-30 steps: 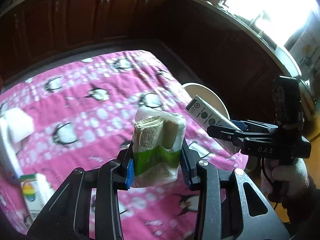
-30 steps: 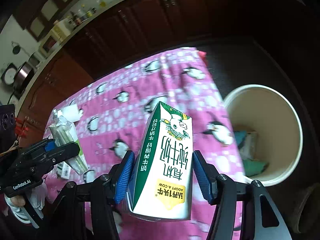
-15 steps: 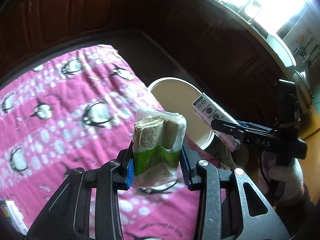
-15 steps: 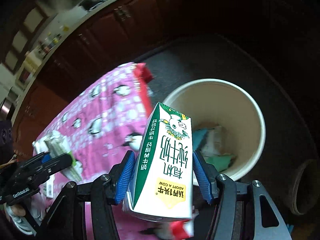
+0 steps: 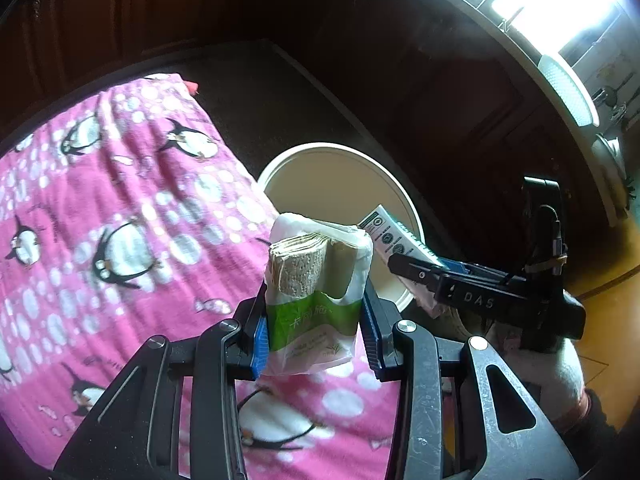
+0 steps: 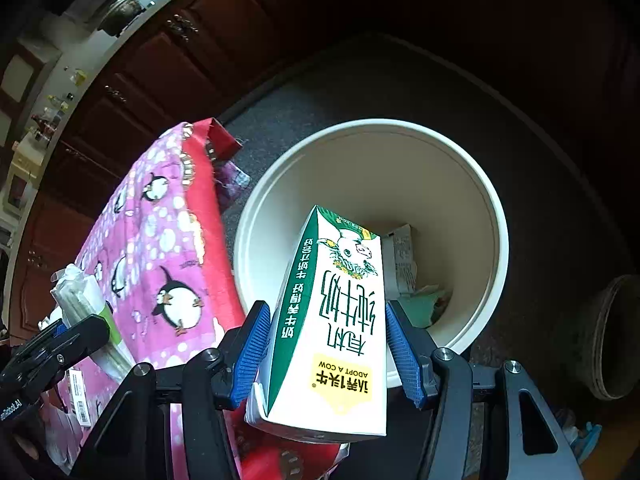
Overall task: Collect trash
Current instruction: 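Carry the tissue pack and milk carton over the white bucket, then open both grippers to drop the carton and tissue pack into the bucket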
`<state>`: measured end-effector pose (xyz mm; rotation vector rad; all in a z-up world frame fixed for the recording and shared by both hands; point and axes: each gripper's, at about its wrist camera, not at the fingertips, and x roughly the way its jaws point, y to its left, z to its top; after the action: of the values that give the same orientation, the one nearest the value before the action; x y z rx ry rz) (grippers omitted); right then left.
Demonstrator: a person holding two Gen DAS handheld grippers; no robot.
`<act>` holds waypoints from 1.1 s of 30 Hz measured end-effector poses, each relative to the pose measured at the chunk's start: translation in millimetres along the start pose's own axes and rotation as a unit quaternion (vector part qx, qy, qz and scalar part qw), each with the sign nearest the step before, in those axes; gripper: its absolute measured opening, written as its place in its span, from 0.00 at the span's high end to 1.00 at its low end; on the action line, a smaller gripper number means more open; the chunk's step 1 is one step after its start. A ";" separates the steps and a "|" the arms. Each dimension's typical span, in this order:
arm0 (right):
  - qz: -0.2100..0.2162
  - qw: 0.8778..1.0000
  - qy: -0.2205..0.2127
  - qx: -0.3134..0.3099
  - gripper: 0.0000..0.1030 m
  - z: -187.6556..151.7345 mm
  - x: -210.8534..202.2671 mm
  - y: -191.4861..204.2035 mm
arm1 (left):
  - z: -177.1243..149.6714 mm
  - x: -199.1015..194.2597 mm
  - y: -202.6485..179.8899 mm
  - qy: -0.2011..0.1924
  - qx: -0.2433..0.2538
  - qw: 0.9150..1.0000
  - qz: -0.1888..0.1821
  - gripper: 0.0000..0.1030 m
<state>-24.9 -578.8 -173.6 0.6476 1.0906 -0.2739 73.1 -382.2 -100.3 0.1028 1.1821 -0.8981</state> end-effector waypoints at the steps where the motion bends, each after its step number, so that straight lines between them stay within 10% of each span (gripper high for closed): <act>1: -0.001 1.000 0.001 0.002 0.45 0.8 1.4 -1.7 | 1.4 2.9 -1.6 0.001 0.000 1.000 -0.001 0.65; 33: -0.011 0.998 0.029 0.054 0.40 -0.8 26.4 -22.2 | 3.5 22.5 -2.4 -0.005 -0.006 1.000 -0.013 0.42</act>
<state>-24.8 -593.0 -205.0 0.7442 1.1451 -0.3360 76.2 -398.0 -116.6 0.0735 1.1817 -0.9123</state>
